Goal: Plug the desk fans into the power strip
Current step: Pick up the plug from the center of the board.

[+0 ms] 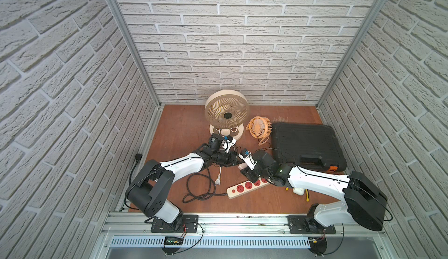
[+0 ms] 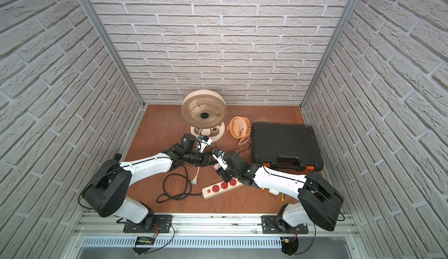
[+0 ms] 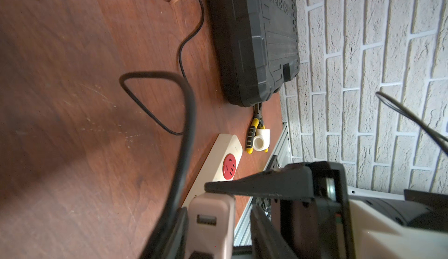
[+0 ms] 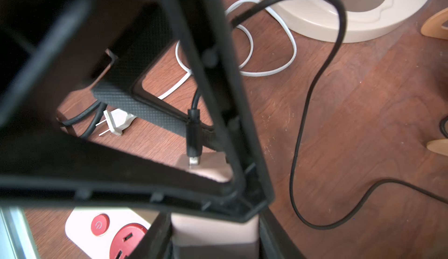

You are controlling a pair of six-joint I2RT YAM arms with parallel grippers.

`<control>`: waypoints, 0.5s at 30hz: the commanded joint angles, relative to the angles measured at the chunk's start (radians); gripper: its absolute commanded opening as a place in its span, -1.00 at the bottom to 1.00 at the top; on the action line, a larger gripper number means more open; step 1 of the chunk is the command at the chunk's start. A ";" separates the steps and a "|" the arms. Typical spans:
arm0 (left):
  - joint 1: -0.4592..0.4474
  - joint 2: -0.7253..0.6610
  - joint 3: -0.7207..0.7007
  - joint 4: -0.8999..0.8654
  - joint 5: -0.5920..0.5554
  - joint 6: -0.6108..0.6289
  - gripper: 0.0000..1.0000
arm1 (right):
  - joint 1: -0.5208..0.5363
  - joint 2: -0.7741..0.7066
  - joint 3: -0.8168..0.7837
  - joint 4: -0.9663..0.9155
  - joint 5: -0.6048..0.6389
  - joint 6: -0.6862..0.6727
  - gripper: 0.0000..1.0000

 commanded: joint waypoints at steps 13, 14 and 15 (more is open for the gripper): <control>-0.016 0.027 0.090 -0.104 0.079 0.100 -0.59 | 0.012 -0.070 -0.037 0.108 0.059 -0.016 -0.94; -0.017 0.028 0.097 -0.103 0.083 0.099 -0.73 | 0.013 -0.071 -0.040 0.112 0.057 -0.015 -0.94; -0.016 0.031 0.102 -0.101 0.089 0.099 -0.87 | 0.014 -0.071 -0.044 0.117 0.053 -0.014 -0.94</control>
